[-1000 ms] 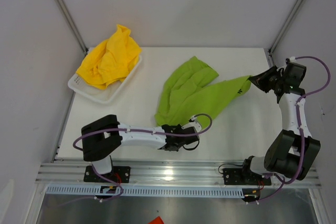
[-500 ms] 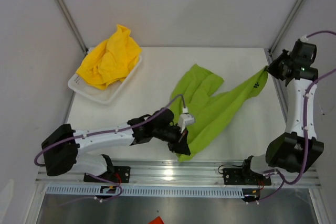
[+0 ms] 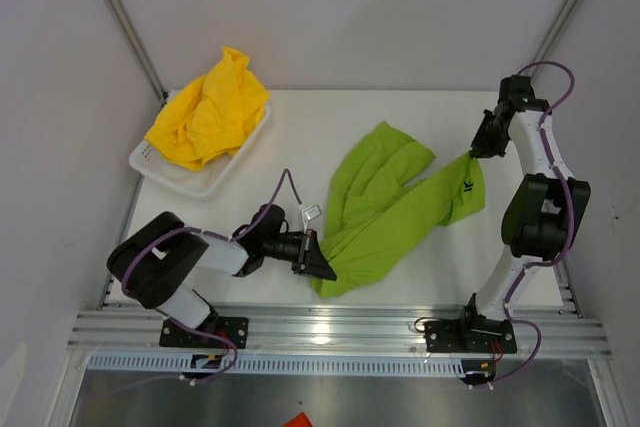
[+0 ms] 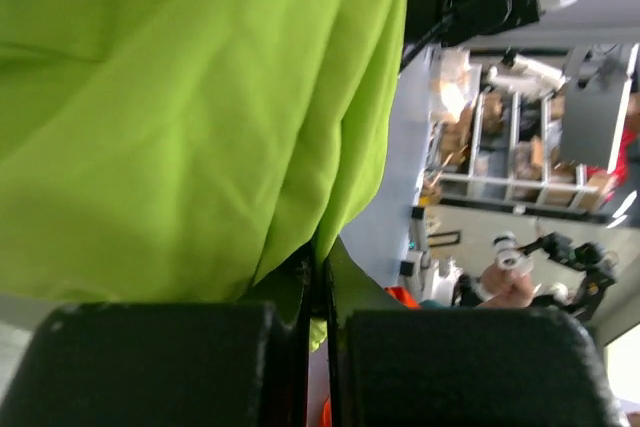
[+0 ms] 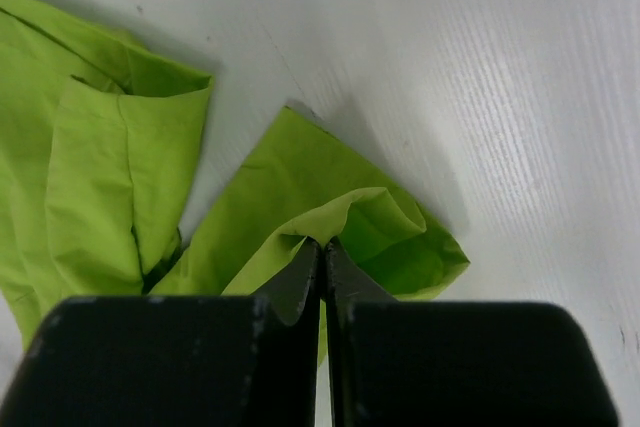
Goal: Fold and stack the shorts
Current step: Flatten the shorts out
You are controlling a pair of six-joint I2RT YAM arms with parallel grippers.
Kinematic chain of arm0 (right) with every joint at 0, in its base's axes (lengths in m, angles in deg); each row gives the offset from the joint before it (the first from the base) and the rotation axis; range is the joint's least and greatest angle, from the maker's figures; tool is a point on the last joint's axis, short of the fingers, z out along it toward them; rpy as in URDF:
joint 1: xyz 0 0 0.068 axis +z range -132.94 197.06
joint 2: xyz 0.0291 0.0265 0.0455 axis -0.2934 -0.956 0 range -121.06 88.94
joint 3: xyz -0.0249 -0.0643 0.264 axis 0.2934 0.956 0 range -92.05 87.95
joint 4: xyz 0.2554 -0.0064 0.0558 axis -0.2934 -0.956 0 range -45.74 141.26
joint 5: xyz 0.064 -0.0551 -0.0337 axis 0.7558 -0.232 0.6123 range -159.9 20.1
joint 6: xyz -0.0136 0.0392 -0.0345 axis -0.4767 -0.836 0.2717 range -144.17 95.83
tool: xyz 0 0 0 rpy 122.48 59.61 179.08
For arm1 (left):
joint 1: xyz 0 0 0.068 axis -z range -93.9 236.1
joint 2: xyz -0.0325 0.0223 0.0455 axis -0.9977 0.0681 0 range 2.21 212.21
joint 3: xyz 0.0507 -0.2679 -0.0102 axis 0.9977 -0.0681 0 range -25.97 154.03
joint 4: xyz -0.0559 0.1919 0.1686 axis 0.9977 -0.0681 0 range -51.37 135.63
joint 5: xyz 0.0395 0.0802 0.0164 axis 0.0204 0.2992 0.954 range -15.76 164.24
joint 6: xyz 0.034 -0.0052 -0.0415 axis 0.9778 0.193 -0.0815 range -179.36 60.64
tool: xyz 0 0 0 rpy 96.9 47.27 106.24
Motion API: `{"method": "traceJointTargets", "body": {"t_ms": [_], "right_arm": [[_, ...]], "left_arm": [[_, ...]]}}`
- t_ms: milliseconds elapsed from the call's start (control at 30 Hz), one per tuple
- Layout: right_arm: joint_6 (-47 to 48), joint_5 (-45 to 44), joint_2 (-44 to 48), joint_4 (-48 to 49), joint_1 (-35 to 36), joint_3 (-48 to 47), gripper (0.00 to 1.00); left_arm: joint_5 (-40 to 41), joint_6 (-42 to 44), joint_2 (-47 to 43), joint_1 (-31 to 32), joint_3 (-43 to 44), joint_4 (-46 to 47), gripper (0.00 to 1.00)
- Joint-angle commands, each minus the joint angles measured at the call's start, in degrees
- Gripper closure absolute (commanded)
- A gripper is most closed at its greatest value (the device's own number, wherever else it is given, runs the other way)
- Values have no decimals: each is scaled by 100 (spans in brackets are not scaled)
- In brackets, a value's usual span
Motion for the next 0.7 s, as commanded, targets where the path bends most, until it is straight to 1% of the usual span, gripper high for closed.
{"method": "traceJointTargets", "body": {"t_ms": [0,33,67,133,167,200,267,333,367,400,433,467,500,533,567,600,633,667], "right_arm": [[95,316,103,274,10,-156,100],[77,484,68,370,-25,-164,100],[68,590,7,397,-34,-260,100],[77,670,-274,319,-17,-453,100],[86,670,-397,266,1,-567,100],[103,661,-616,170,18,-734,100],[121,644,-758,160,36,-806,100],[112,600,-820,248,36,-718,100],[95,591,-829,300,27,-675,100],[86,617,-829,388,19,-631,100],[68,687,-846,424,10,-595,100],[42,740,-855,450,10,-586,100],[24,810,-873,520,1,-569,93],[24,898,-882,564,-8,-543,83],[-2,1099,-864,713,-34,-490,70],[-11,1188,-838,801,-60,-324,66],[-37,1241,-794,872,-87,-236,62],[-55,1276,-707,959,-113,-139,57]], "left_arm": [[-329,-878,351,-409,-268,1747,100],[-373,-1037,414,-471,-321,1984,100],[-469,-1352,466,-594,-357,2482,100],[-523,-1636,721,-674,-366,2881,100],[-488,-1741,818,-735,-348,3118,98],[-453,-1847,914,-771,-348,3198,96],[-374,-1857,1126,-823,-339,3296,93],[-269,-1743,1135,-824,-296,3156,91],[-216,-1516,1091,-824,-269,2773,86],[-76,-1340,1030,-824,-199,2464,83],[-5,-1164,882,-824,-112,1808,78],[82,-840,784,-824,-76,1506,74],[249,-706,688,-832,46,1216,68],[320,-592,600,-832,65,778,58],[416,-408,390,-832,100,582,55],[565,-319,266,-832,187,371,51],[654,-223,152,-832,240,-57,43],[759,-4,-84,-832,276,-305,39]]}}
